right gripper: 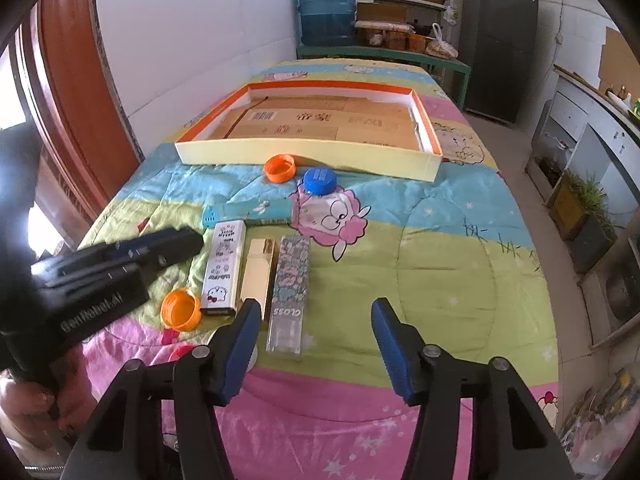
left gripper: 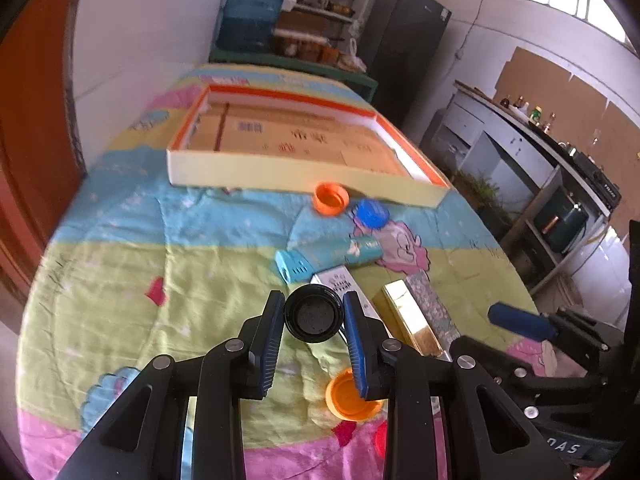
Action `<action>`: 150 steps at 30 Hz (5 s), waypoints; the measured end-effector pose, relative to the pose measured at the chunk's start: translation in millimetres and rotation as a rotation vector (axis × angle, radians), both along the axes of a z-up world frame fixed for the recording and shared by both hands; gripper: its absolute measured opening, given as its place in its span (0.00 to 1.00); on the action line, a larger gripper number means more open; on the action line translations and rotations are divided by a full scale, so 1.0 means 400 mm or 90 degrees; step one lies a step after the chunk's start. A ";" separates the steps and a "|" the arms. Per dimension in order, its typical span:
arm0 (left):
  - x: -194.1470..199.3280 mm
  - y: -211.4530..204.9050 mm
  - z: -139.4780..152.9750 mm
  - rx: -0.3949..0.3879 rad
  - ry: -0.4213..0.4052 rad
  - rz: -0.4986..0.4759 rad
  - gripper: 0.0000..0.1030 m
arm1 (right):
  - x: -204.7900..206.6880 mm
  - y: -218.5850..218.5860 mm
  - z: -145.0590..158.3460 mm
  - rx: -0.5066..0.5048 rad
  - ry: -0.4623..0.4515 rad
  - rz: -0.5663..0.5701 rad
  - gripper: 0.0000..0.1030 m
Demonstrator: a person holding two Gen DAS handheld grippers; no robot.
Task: Organize rigid objects
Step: 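Lower the left gripper onto the black bottle cap and close it, then close the right gripper on the floral lip-gloss tube while the left gripper holds the black cap, then carry the gloss tube and black cap into the tray, lowering the right gripper's tube, then open the right gripper to release the tube while the left gripper lowers the black cap, then open the left gripper and move both tools back toward the remaining items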
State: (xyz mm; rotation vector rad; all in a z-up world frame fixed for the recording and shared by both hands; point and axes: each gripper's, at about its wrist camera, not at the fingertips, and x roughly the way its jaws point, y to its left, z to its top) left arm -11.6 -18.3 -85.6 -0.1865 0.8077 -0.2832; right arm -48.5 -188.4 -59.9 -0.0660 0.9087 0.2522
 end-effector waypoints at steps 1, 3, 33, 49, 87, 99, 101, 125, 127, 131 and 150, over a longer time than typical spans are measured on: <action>-0.004 0.005 0.007 0.004 -0.005 0.003 0.29 | 0.000 0.002 -0.003 -0.001 0.003 0.003 0.52; -0.008 0.014 0.017 0.003 -0.010 0.006 0.29 | 0.003 0.006 -0.010 -0.006 0.013 0.007 0.50; 0.019 0.059 0.040 -0.006 -0.005 0.019 0.30 | 0.068 0.019 -0.006 0.013 0.014 0.024 0.20; 0.112 0.052 0.158 0.049 -0.053 0.051 0.30 | 0.158 -0.019 0.098 0.032 -0.057 0.018 0.20; 0.498 0.051 0.135 0.090 -0.046 0.046 0.30 | 0.522 -0.047 0.073 0.089 -0.052 -0.008 0.20; 0.571 0.046 0.015 0.092 0.031 0.047 0.30 | 0.566 -0.039 0.001 0.077 -0.008 -0.013 0.20; 0.578 0.044 0.001 0.088 0.045 0.046 0.30 | 0.570 -0.036 -0.009 0.072 -0.002 -0.013 0.20; 0.563 0.036 -0.018 0.074 0.035 0.001 0.38 | 0.536 -0.034 -0.017 0.046 -0.023 -0.033 0.39; 0.554 0.036 -0.015 0.049 0.034 -0.015 0.38 | 0.525 -0.038 -0.008 0.051 -0.027 -0.033 0.47; 0.528 0.024 -0.002 0.076 0.003 -0.009 0.39 | 0.502 -0.038 0.007 0.047 -0.041 -0.037 0.48; 0.336 0.025 0.101 -0.004 -0.084 -0.039 0.60 | 0.342 -0.062 0.062 0.116 -0.053 -0.032 0.48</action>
